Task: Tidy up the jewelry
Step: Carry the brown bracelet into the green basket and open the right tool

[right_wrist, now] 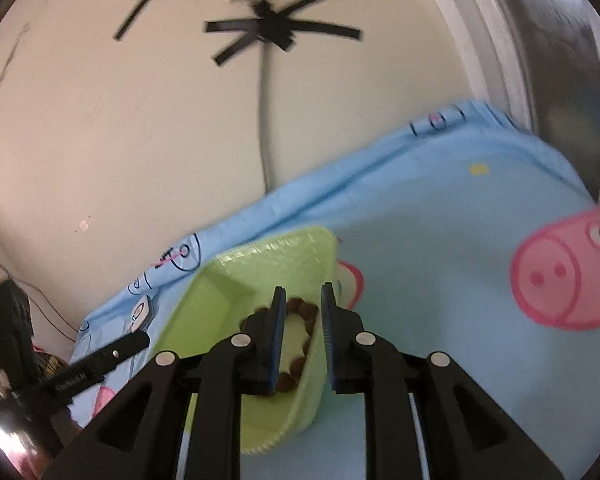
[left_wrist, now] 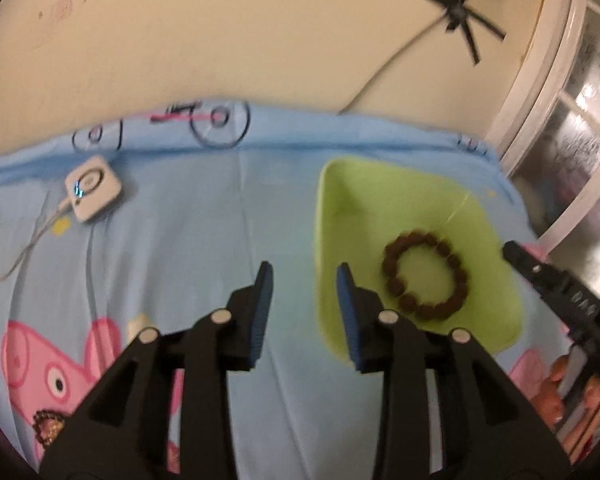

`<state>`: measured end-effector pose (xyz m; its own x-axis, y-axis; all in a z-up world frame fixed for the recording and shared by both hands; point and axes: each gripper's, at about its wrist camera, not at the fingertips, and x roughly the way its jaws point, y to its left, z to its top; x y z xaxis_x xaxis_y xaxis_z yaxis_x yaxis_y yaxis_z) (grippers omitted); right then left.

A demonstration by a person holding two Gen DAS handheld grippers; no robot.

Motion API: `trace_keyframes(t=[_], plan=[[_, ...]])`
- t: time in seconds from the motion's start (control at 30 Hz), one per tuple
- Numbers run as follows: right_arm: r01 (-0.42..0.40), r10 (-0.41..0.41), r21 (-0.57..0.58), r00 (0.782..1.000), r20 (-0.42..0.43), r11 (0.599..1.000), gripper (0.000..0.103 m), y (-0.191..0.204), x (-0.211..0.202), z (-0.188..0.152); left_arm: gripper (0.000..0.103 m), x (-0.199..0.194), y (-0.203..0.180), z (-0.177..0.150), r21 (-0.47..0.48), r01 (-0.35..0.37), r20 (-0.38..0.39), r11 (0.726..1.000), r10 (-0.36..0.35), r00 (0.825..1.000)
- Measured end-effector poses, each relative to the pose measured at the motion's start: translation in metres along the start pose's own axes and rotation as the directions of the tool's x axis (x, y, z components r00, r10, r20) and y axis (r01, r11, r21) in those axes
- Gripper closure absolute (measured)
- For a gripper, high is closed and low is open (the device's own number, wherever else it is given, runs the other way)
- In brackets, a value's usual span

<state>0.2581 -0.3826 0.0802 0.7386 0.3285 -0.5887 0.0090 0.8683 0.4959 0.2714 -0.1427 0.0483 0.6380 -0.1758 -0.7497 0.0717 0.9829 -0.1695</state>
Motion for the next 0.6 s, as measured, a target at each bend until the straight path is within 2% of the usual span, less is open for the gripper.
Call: trace_keyframes(t=[0.07,0.13,0.2,0.27,0.3,0.37,0.43,0.6], plan=[[-0.032,0.034,0.043,0.998,-0.045,0.999,0.103,-0.006,-0.001,-0.006,0.072,0.007,0.001,-0.008,-0.014,0.012,-0.025,1.0,-0.012,1.0],[-0.052,0.058,0.066,0.995,-0.084,0.996,0.103,-0.007,0.004,-0.008,0.072,0.005,0.001,-0.014,-0.023,0.016,-0.001,1.0,-0.016,1.0],[-0.032,0.036,0.039,0.995,-0.098,0.999,0.103,-0.003,0.009,-0.007,0.082,0.004,0.0,-0.017,-0.015,0.031,0.009,0.999,-0.031,0.999],[-0.003,0.002,-0.013,0.994,-0.111,1.0,0.103,0.007,0.018,-0.003,0.086,0.008,-0.004,-0.016,-0.007,0.035,0.0,0.999,-0.035,0.999],[-0.001,-0.003,-0.034,0.992,-0.123,0.999,0.103,0.013,0.025,0.0,0.086,0.011,-0.008,-0.016,-0.007,0.007,-0.005,1.0,-0.007,1.0],[0.02,-0.03,-0.076,0.992,-0.126,0.997,0.103,0.023,0.04,0.007,0.086,0.018,-0.001,-0.008,-0.012,-0.012,0.0,1.0,0.012,1.0],[0.042,-0.056,-0.113,0.991,-0.125,0.993,0.103,0.032,0.057,0.015,0.086,0.037,0.009,0.005,-0.017,-0.018,-0.035,1.0,0.017,0.999],[0.037,-0.056,-0.129,0.988,-0.145,0.991,0.103,0.045,0.087,0.031,0.086,0.067,0.027,0.034,-0.017,-0.083,-0.088,0.996,0.082,0.993]])
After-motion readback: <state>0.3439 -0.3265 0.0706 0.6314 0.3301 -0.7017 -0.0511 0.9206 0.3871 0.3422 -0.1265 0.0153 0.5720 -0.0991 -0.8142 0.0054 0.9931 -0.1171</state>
